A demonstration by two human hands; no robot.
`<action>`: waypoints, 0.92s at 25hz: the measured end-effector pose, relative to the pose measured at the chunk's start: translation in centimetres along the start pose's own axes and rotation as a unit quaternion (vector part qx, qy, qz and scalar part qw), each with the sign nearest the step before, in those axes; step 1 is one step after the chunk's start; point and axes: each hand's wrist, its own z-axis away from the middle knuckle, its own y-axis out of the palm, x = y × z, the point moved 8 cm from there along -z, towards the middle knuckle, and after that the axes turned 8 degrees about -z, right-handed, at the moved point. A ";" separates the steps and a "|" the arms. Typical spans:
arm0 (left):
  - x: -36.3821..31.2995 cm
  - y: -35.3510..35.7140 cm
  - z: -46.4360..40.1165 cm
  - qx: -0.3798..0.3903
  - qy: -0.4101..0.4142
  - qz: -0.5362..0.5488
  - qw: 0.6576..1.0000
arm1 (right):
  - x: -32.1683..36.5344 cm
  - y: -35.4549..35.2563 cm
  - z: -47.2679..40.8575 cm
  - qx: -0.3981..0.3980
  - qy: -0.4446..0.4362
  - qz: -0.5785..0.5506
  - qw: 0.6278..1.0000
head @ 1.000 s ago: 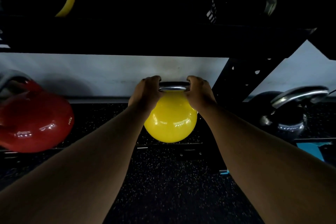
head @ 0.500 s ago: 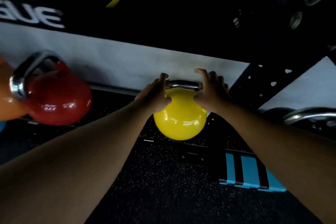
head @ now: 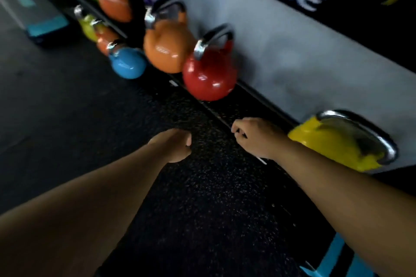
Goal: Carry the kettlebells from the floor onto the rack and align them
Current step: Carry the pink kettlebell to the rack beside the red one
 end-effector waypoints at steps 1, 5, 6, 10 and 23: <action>3.9 1.7 1.9 0.035 -0.038 0.010 0.999 | 3.3 2.4 -0.9 0.042 -0.020 0.009 0.999; 18.5 9.9 11.7 0.105 -0.135 0.090 0.981 | 17.8 12.7 -2.8 0.175 -0.110 0.059 0.977; 21.5 11.7 14.1 0.097 -0.162 0.115 0.975 | 21.1 15.0 -2.7 0.192 -0.129 0.068 0.970; 34.4 21.7 27.4 0.089 -0.277 0.211 0.933 | 37.8 27.1 -0.1 0.271 -0.202 0.104 0.935; 56.2 50.9 69.0 0.057 -0.514 0.221 0.827 | 75.9 62.0 25.7 0.436 -0.386 0.153 0.798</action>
